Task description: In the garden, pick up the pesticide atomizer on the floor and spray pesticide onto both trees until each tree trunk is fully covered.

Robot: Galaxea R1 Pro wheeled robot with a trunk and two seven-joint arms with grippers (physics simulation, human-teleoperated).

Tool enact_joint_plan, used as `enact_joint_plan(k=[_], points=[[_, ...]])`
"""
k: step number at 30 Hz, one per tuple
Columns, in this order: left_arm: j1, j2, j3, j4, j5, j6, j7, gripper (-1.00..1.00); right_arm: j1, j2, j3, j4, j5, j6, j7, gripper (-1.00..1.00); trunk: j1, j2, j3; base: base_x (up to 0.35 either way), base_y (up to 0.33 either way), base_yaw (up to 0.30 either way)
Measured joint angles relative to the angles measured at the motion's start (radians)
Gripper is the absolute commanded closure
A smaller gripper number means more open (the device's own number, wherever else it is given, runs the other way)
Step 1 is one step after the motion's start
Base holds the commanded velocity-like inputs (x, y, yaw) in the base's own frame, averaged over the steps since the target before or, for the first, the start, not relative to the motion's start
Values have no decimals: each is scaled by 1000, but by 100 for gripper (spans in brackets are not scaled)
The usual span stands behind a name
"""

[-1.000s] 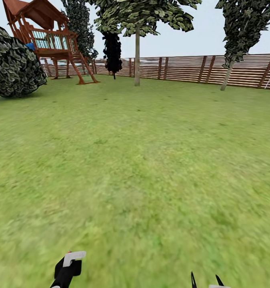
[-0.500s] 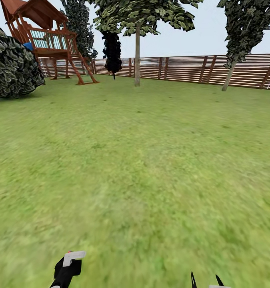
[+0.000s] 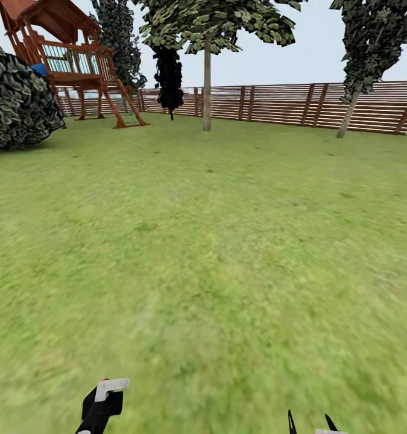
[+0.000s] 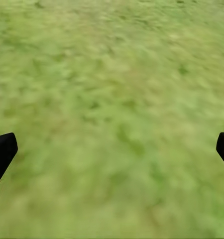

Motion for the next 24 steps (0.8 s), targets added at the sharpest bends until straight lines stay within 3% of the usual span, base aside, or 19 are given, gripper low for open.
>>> enact_joint_plan(k=[24], points=[[0, 0, 0, 0, 0, 0, -1, 100, 0, 0, 0, 0, 0, 0, 0, -100, 0, 0, 0, 340, 0, 0]])
